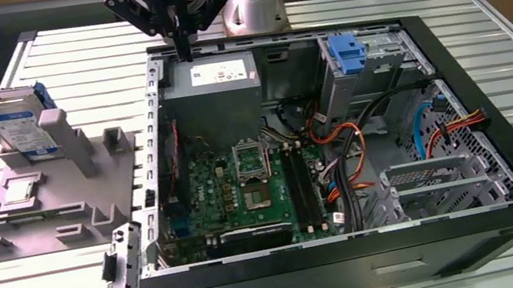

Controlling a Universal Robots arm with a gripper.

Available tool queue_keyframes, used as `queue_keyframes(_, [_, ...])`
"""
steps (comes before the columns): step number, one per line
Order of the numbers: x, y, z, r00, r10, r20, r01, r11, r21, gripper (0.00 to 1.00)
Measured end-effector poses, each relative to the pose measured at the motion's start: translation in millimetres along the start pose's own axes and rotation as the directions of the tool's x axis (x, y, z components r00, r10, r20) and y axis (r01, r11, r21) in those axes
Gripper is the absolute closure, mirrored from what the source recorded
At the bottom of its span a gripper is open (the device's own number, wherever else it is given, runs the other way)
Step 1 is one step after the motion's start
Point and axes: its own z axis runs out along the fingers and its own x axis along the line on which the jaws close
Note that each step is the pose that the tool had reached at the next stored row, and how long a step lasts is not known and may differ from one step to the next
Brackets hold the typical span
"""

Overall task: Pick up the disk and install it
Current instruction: 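Reach for the disk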

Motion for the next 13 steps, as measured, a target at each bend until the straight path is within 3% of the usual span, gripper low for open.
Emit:
queue_keyframes(7, [0.8, 0.0, 0.0, 1.0000, 0.000, 0.0000, 0.000, 1.0000, 0.0000, 0.85])
queue_keyframes(13, [6.8, 3.2, 0.1, 1.0000, 0.000, 0.0000, 0.000, 1.0000, 0.0000, 0.85])
